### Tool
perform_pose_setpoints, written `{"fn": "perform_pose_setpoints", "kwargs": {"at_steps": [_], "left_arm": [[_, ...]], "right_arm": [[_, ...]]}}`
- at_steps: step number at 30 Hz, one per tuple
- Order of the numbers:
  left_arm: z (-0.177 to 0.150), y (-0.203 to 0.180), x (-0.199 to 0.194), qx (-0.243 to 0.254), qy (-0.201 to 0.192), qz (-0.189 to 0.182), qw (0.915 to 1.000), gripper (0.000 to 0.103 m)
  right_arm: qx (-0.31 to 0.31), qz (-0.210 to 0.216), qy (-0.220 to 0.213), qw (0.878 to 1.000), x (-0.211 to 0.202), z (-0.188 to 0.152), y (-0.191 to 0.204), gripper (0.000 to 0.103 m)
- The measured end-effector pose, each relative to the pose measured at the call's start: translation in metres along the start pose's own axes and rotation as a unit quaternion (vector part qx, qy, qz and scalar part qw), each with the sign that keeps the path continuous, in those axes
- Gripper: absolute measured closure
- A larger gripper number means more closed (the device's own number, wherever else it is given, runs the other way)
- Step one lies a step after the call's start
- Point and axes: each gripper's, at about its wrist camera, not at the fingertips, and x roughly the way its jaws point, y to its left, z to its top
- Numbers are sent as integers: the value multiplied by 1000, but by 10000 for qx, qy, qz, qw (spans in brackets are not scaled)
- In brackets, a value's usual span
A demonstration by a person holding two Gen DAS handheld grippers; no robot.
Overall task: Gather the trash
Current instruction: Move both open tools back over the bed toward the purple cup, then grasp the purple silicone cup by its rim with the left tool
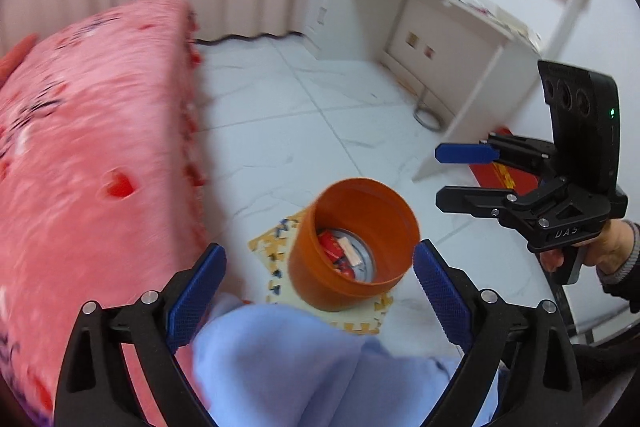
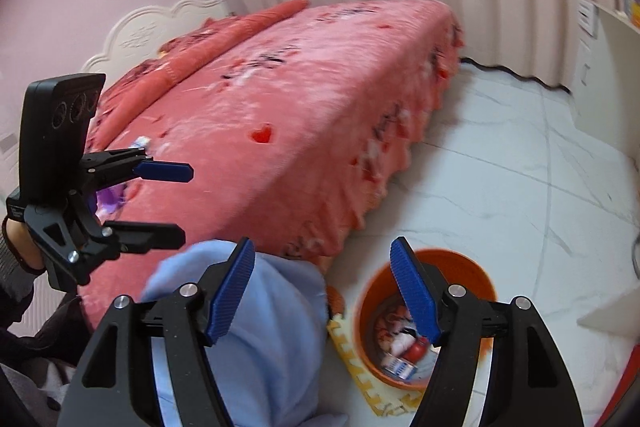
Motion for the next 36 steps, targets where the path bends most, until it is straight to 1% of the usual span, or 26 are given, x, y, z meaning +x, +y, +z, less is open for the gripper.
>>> {"fn": "perform_pose_setpoints", "kwargs": {"at_steps": [4, 9, 13, 14, 17, 20, 23, 25, 30, 33, 36], "left_arm": [[-27, 22, -45, -348, -249, 321, 9986, 10], [-60, 44, -91, -712, -433, 701, 9941, 10], [-91, 64, -132, -1027, -602, 1042, 9874, 10], [-101, 71, -143, -1122, -645, 1154, 9848, 10], [-126, 90, -168, -1397, -718, 1408, 9775, 10], [-149, 110, -186, -1648, -724, 1639, 9699, 10], [-169, 133, -197, -1837, -700, 1919, 9615, 10], [-181, 151, -197, -1993, -614, 2118, 9548, 10], [-203, 195, -188, -2501, -703, 2177, 9408, 10], [-210, 214, -179, -2714, -717, 2205, 9341, 10], [-215, 229, -171, -2819, -713, 2271, 9295, 10]], "right_arm": [[-330, 323, 25, 9989, 12, 12, 46, 33], [-798, 811, 103, 9935, 37, 26, 119, 32], [-1131, 1149, 173, 9868, 56, 35, 171, 32], [-1269, 1268, 203, 9836, 64, 38, 191, 32], [-1528, 1507, 265, 9763, 79, 41, 231, 32], [-1791, 1743, 339, 9677, 101, 45, 277, 32], [-1949, 1918, 417, 9610, 117, 49, 308, 32], [-2058, 1995, 480, 9568, 126, 51, 324, 32], [-2223, 2061, 656, 9507, 146, 54, 344, 32], [-2238, 2072, 755, 9493, 158, 56, 345, 32], [-2304, 2056, 842, 9474, 170, 57, 346, 32]]}}
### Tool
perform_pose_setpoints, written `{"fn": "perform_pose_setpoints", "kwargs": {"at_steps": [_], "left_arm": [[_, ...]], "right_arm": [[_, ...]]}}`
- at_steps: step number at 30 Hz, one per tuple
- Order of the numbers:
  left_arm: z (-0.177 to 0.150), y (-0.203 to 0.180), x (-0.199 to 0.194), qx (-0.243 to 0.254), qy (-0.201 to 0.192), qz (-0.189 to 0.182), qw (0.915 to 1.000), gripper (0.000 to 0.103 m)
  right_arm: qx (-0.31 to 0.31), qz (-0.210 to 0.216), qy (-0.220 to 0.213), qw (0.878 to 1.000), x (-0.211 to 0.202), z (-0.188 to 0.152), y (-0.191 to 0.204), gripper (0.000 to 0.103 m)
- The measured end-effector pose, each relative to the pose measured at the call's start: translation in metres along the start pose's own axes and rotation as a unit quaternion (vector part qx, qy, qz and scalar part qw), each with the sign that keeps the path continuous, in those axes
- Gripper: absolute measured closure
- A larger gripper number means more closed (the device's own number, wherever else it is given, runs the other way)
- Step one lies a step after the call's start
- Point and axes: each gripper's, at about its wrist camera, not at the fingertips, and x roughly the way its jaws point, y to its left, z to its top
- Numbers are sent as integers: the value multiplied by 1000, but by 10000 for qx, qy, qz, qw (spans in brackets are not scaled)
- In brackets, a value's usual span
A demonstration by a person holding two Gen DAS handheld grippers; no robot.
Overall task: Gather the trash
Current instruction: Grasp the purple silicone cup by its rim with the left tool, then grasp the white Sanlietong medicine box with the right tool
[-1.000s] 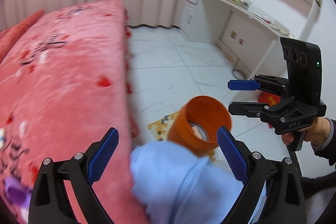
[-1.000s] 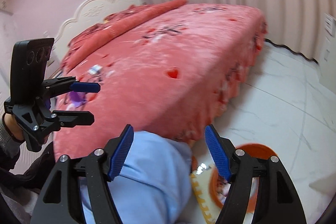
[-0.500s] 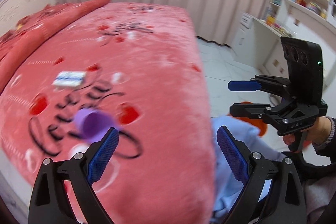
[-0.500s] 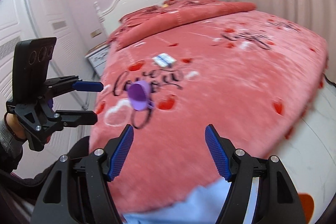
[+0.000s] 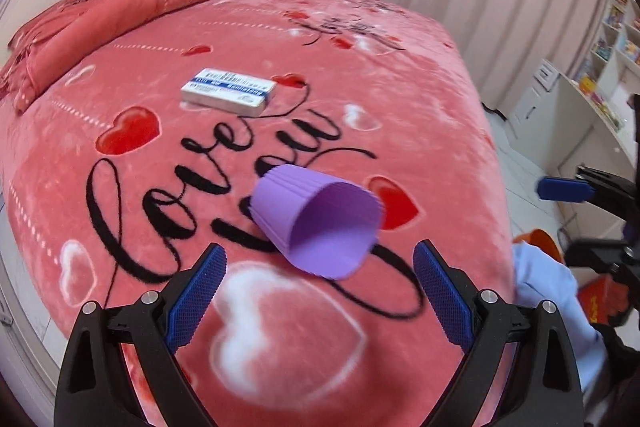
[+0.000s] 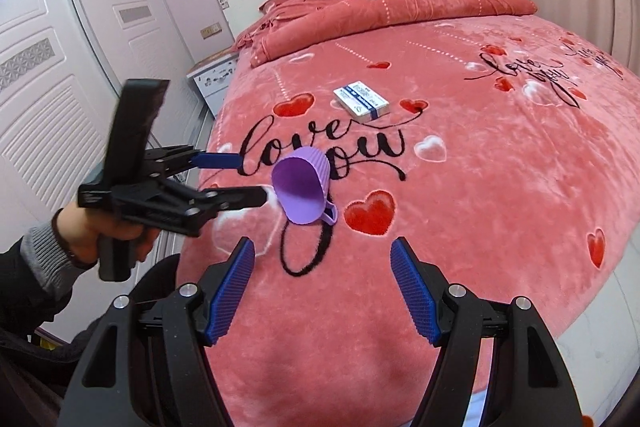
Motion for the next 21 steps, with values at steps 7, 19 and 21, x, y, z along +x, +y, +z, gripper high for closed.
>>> {"fn": "perform_pose_setpoints", "kwargs": {"at_steps": [7, 19, 21], "left_arm": [[4, 16, 32, -195, 130, 6, 9997, 48], [7, 37, 34, -137, 259, -92, 9995, 98], [10, 39, 28, -59, 247, -120, 9996, 98]], "right_arm": [[-25, 21, 134, 9999, 24, 8, -17, 32], [-51, 143, 179, 9997, 51, 21, -30, 32], [-78, 160, 178, 9997, 55, 27, -31, 32]]}}
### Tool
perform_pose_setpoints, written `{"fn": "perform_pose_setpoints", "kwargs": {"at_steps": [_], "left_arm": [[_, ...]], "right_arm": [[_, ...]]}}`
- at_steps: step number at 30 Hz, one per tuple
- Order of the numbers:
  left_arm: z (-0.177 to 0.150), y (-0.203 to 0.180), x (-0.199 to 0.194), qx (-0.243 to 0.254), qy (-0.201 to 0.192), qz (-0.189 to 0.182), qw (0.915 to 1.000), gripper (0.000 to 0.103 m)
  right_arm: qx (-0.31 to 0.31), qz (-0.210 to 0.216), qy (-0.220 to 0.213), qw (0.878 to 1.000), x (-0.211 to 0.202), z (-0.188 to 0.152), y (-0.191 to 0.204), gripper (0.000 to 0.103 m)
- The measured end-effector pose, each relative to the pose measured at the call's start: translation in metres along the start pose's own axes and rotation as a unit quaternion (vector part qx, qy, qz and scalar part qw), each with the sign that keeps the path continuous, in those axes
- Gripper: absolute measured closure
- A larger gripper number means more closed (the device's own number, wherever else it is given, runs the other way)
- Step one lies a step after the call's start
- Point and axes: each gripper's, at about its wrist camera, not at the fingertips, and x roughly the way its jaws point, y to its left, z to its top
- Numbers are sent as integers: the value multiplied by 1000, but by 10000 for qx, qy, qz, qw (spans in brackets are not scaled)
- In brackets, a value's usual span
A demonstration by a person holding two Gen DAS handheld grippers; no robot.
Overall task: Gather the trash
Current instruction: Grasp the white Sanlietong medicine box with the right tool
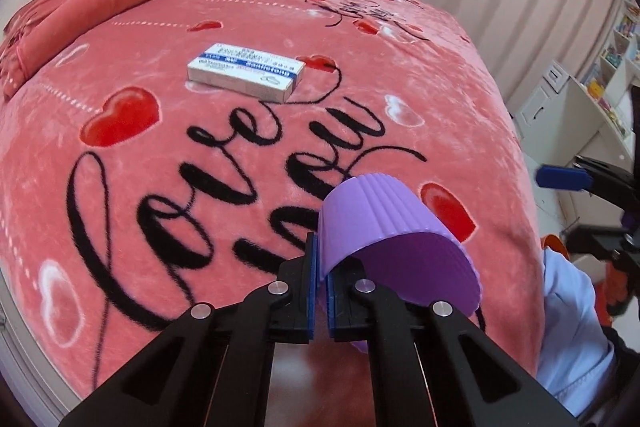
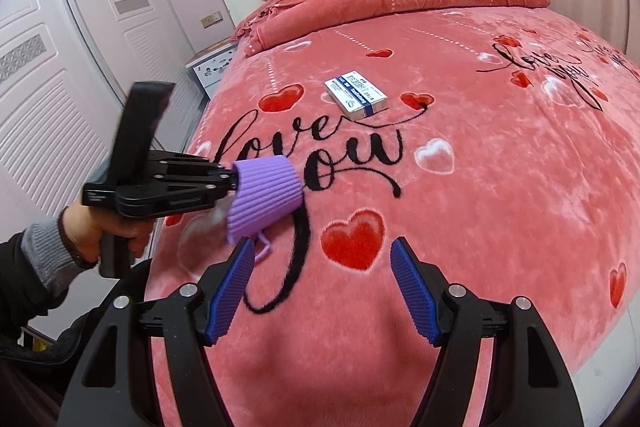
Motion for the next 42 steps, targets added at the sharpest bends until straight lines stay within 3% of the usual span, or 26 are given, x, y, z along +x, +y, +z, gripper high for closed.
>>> {"fn": "perform_pose_setpoints", "kwargs": {"at_steps": [10, 18, 23, 31, 34, 42], "left_arm": [[38, 29, -18, 424, 107, -175, 9989, 98], [73, 63, 8, 846, 302, -314, 9955, 98], [85, 91, 25, 756, 304, -394, 9959, 98], [89, 109, 46, 648, 309, -593, 9957, 98], [86, 111, 51, 605, 336, -638, 9956, 98], [86, 114, 49, 511, 284, -662, 9961, 98]], "right_arm": [[-284, 62, 2, 9996, 45, 61, -10, 32], [-605, 72, 187, 9980, 119, 121, -23, 32], [-736, -19, 354, 9967, 168, 147, -37, 33], [-1080, -174, 600, 9922, 215, 162, -43, 32], [-1182, -316, 543, 9910, 224, 162, -44, 42], [-1274, -247, 759, 9886, 236, 169, -48, 39]]}}
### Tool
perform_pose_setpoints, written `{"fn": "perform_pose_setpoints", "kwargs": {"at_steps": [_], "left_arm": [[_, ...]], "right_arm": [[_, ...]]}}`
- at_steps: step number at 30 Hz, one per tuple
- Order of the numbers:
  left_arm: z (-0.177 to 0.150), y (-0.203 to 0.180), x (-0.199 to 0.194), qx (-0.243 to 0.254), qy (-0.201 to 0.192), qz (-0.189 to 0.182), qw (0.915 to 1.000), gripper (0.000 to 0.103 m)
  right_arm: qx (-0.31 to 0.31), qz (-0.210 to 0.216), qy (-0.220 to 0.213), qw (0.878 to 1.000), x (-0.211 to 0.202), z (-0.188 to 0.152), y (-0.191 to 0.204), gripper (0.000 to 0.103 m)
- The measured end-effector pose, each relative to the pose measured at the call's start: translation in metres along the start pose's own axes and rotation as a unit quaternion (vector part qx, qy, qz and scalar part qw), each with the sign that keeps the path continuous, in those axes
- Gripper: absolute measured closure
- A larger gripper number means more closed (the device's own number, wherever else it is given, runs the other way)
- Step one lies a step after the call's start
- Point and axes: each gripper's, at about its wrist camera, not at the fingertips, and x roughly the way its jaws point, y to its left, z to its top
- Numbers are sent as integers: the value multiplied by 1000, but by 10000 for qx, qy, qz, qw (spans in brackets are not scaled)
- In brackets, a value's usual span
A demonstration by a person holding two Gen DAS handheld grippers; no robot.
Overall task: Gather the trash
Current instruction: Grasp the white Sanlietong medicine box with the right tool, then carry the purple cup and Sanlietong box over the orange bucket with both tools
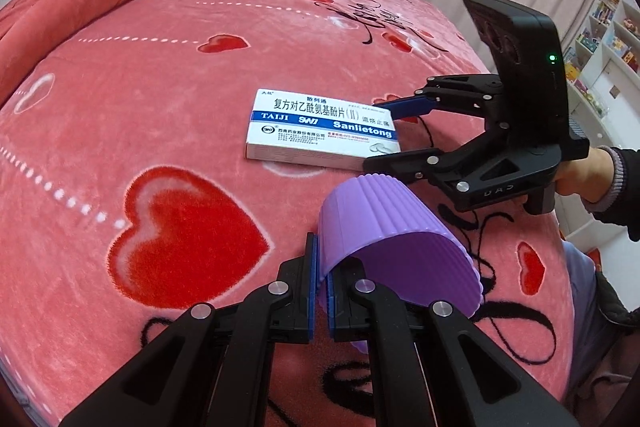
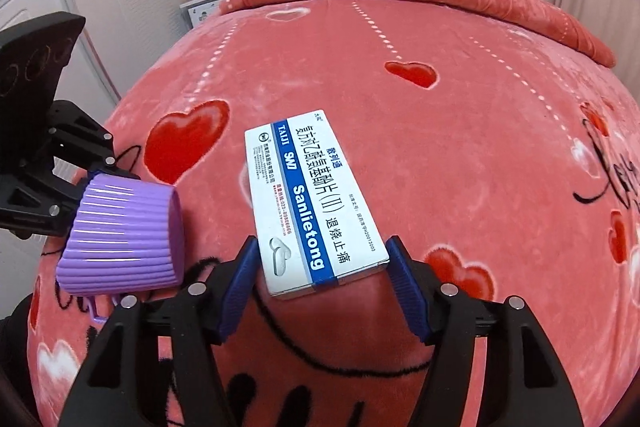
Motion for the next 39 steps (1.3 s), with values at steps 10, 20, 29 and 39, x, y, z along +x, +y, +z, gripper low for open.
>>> {"fn": "perform_pose_setpoints", "kwargs": {"at_steps": [10, 20, 29, 39], "left_arm": [[-1, 1, 1, -67, 28, -61, 10000, 98], [-17, -57, -25, 15, 85, -96, 9999, 98], [-46, -158, -56, 402, 147, -241, 9988, 98], [-56, -277, -58, 1146, 189, -556, 9917, 98]], "right_arm": [[-53, 161, -182, 9997, -10, -3, 8, 42], [304, -41, -397, 9987, -101, -51, 17, 43], [711, -161, -585, 9956, -215, -145, 55, 43], [1448, -556, -1015, 9827, -331, -267, 76, 43]]}}
